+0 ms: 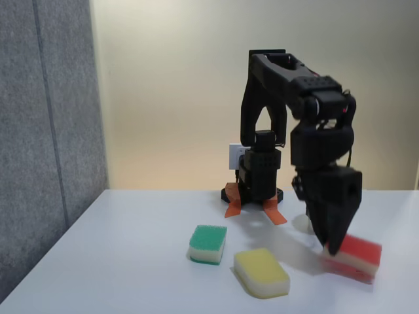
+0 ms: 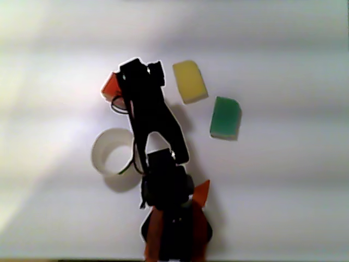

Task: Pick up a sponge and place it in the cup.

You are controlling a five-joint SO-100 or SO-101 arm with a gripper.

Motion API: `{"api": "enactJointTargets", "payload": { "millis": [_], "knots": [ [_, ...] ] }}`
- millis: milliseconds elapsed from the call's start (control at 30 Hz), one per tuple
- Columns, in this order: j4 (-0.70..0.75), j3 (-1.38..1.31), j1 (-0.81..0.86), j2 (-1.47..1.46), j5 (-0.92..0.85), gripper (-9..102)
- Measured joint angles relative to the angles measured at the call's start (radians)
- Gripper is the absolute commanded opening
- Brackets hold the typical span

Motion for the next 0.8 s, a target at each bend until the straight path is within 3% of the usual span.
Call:
{"api": "enactJointTargets", "payload": {
  "millis": [100, 367, 567, 800],
  "knots": [
    [0.089, -0.074, -0.009, 0.034, 0.037, 0],
    [0.492, -0.488, 0.008, 0.031, 0.066, 0],
    [0.584, -0.514, -0.046, 0.101, 0.152, 0],
    [0.601, -0.354, -0.195, 0.284, 0.336, 0]
  ]
}}
